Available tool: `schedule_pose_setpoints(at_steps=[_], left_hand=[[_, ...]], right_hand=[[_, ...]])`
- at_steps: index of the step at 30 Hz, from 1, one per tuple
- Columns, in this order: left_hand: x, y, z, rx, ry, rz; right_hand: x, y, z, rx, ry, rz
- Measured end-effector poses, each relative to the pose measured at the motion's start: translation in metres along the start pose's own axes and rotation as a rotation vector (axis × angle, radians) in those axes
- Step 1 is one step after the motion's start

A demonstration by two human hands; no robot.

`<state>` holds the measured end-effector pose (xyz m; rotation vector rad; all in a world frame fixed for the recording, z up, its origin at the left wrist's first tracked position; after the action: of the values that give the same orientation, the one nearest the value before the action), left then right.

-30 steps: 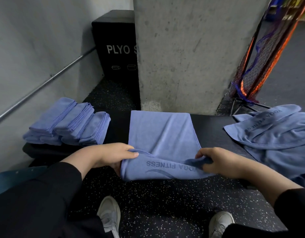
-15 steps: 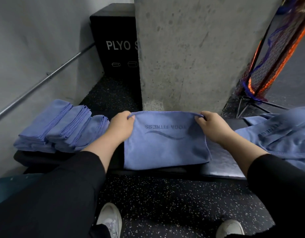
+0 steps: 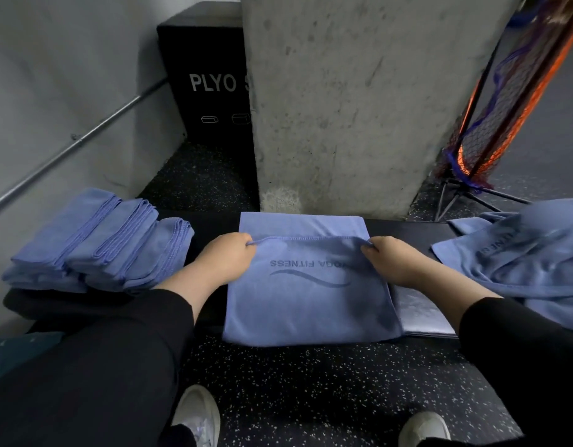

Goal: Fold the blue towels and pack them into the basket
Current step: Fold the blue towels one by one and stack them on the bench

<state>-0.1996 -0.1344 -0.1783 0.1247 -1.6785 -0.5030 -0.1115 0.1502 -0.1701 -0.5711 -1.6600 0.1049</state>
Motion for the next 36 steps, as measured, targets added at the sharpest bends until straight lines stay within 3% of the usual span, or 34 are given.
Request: schedule_pose_setpoints(at_steps=[5,10,12,14,16,17,20,22,27,36], left_hand=[[-0.006,0.001,-0.033,-0.115,-0.172,-0.079],[0.000,0.000,-0.055,-0.150,-0.284,-0.199],[0.010,0.003,-0.055,-0.115,-0.272,-0.405],[0.022,0.012,-0.048,-0.063,-0.224,-0.678],[0.032,0.025,-0.038,-0.029,-0.145,-0.941],[0.038,0.030,-0.031,-0.014,-0.062,-0.979],[0.044,0.030,-0.001,0.005,0.232,-0.654],[0.035,0.030,0.015,0.007,0.282,-0.442],[-0.010,0.023,0.032,-0.046,0.121,-0.168],[-0.005,0.012,0.005,-0.069,-0.020,0.011]], right_hand=[[0.000,0.019,-0.042,0.016,-0.158,-0.088],[0.009,0.030,-0.068,0.086,-0.179,-0.034],[0.015,0.030,-0.065,0.081,-0.173,0.201],[0.025,0.023,-0.059,0.004,-0.149,0.666],[0.039,0.015,-0.048,-0.067,-0.028,0.993],[0.047,0.012,-0.040,-0.093,0.068,1.038],[0.058,0.008,-0.010,-0.113,0.317,0.755],[0.051,0.003,0.007,-0.104,0.349,0.596],[0.014,0.002,0.024,-0.091,0.187,0.142],[-0.003,-0.002,-0.011,-0.018,-0.121,-0.114]])
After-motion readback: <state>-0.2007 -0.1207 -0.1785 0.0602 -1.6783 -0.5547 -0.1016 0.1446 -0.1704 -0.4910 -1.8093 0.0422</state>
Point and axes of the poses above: each hand's wrist, its own z-axis towards the middle knuckle, its own x-axis out of the back of the hand, y = z × x, the point moved 7 cm from there along z, towards the middle knuckle, and after that the axes turned 6 degrees about y, right-handed, at the moved point
